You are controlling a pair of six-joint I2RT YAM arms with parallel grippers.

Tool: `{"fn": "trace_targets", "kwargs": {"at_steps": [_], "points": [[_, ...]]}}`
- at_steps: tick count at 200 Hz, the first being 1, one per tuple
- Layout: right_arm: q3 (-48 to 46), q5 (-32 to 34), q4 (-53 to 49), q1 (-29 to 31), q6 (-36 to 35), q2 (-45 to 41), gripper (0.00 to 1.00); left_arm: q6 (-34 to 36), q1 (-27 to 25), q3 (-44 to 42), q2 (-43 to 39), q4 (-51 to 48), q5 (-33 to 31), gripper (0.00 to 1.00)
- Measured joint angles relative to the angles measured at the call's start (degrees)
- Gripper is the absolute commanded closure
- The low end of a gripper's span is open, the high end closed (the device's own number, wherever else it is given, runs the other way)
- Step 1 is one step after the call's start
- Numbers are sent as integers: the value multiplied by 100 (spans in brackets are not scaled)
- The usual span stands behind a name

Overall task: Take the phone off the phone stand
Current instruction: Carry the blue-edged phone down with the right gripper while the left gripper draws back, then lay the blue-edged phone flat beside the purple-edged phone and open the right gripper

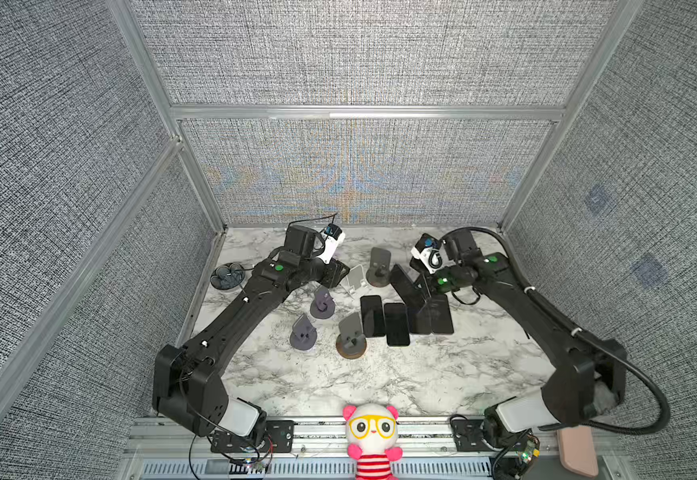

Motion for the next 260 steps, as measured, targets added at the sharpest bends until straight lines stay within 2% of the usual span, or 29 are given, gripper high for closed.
{"fn": "trace_targets", "kwargs": {"at_steps": [23, 49, 72, 102, 135, 178, 205, 260], "points": [[-501, 262, -284, -505, 87, -728, 100, -24, 7, 254, 2, -240, 26, 51], [-1060, 396, -555, -1565, 57, -1261, 100, 0, 48, 809, 85, -695, 35, 51], [-1403, 310, -573, -2450, -35, -1255, 100, 87, 168, 1207, 245, -1113, -22, 51], [-1534, 35, -525, -3086, -203, -876, 100, 229, 382, 1405, 356, -1569, 92, 51], [-1537, -293, -66, -3427, -326, -280, 100, 262, 708, 876, 96, -1493, 518, 51], [-1572, -986, 568, -3762, -426, 654, 100, 291, 748, 636, -59, -1419, 632, 51], [-1582, -1270, 841, -3801, -426, 927, 100, 306, 767, 612, -70, -1335, 636, 51], [-1781, -1427, 1167, -3901, -503, 1259, 100, 310, 774, 595, -61, -1285, 743, 51]]}}
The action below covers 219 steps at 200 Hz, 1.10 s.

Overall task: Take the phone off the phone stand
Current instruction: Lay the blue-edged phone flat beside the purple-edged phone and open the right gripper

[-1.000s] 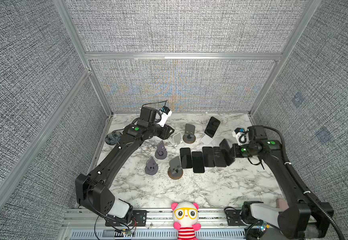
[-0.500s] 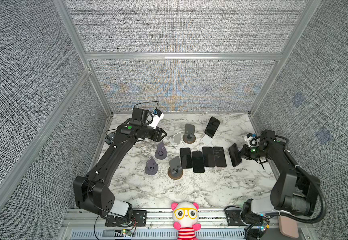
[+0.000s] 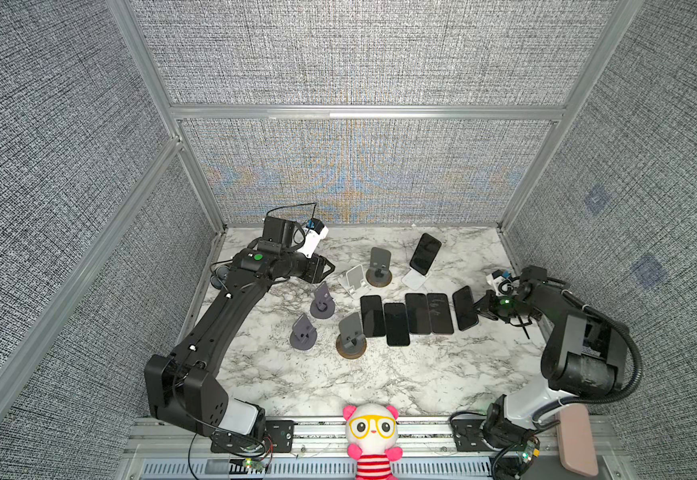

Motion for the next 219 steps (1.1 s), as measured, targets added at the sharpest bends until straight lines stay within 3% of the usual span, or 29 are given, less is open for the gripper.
{"fn": "trace_targets", "kwargs": {"at_steps": [83, 121, 169, 201, 219], "points": [[39, -81, 122, -37, -55, 426, 91, -4, 4, -57, 87, 125, 160, 51], [92, 251, 33, -22, -55, 605, 75, -22, 7, -57, 114, 162, 232, 51], [334, 319, -55, -15, -50, 756, 70, -46, 7, -57, 173, 162, 323, 51], [492, 315, -72, 13, -50, 905, 54, -50, 7, -57, 199, 162, 343, 51], [581, 310, -85, 61, -52, 1010, 52, -50, 7, -55, 203, 162, 343, 51]]}}
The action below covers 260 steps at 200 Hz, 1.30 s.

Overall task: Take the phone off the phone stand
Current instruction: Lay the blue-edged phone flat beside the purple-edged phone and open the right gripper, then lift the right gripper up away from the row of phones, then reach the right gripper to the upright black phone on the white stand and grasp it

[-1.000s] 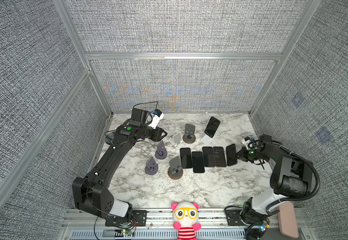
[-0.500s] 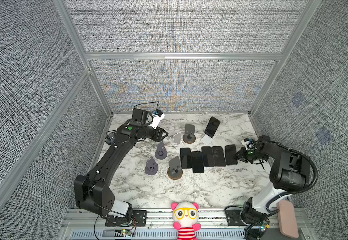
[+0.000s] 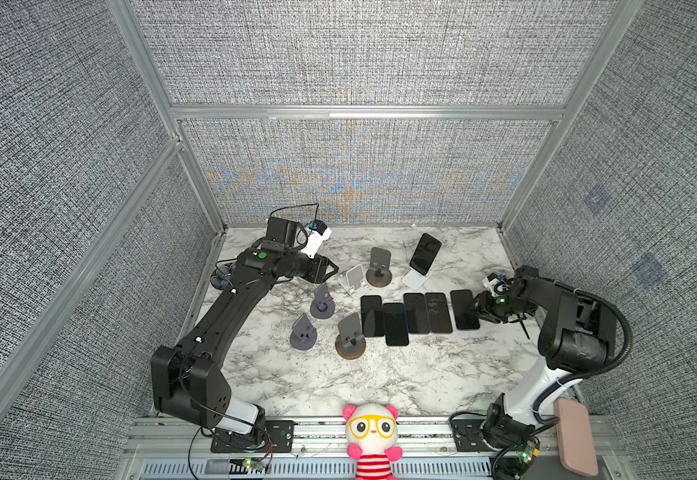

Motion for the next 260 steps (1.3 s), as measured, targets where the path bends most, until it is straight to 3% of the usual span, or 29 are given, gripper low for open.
{"fn": "trace_targets", "kwargs": {"at_steps": [83, 102, 122, 201, 260], "points": [[-11, 4, 20, 238, 0, -11, 51, 0, 0, 4, 0, -2, 0, 51], [-44, 31, -31, 249, 13, -72, 38, 0, 0, 4, 0, -2, 0, 51], [-17, 72, -116, 269, -4, -151, 31, 0, 0, 7, 0, -4, 0, 51], [109, 229, -284, 291, -2, -649, 20, 0, 0, 7, -2, -4, 2, 51], [131, 428, -208, 614, 199, -1646, 20, -4, 2, 7, -44, 0, 90, 51]]}}
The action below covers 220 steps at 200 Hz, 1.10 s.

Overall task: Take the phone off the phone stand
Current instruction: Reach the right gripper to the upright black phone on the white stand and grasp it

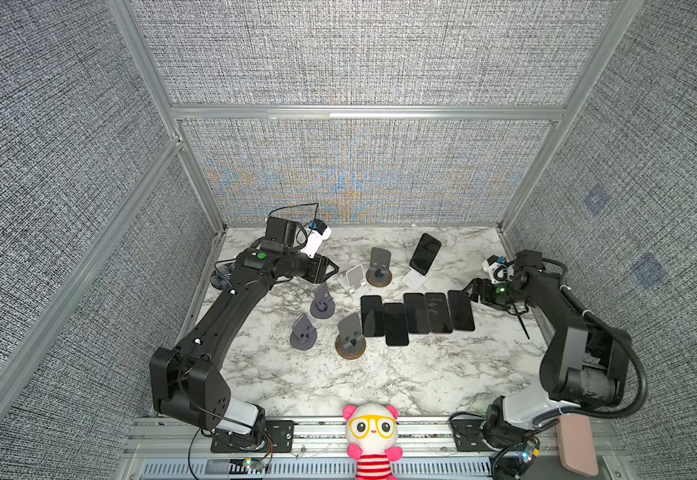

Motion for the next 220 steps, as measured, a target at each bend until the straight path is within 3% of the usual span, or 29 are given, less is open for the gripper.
{"fn": "trace_targets", "kwargs": {"at_steps": [53, 84, 110, 177, 197, 220], "points": [[734, 131, 619, 793, 426, -400, 32, -35, -2, 0, 0, -2, 57, 51], [1443, 254, 780, 957, 422, 153, 36, -9, -2, 0, 0, -4, 55, 51], [1980, 308, 798, 1082, 391, 699, 31, 31, -2, 0, 0, -7, 52, 51], [2555, 308, 1119, 1471, 409, 1698, 33, 33, -2, 0, 44, -4, 101, 51], [2660, 323, 1182, 1491, 424, 1902, 38, 35, -2, 0, 52, -4, 107, 51], [2708, 328, 1268, 1504, 446, 2033, 50, 50, -2, 0, 87, -7, 107, 51]]}}
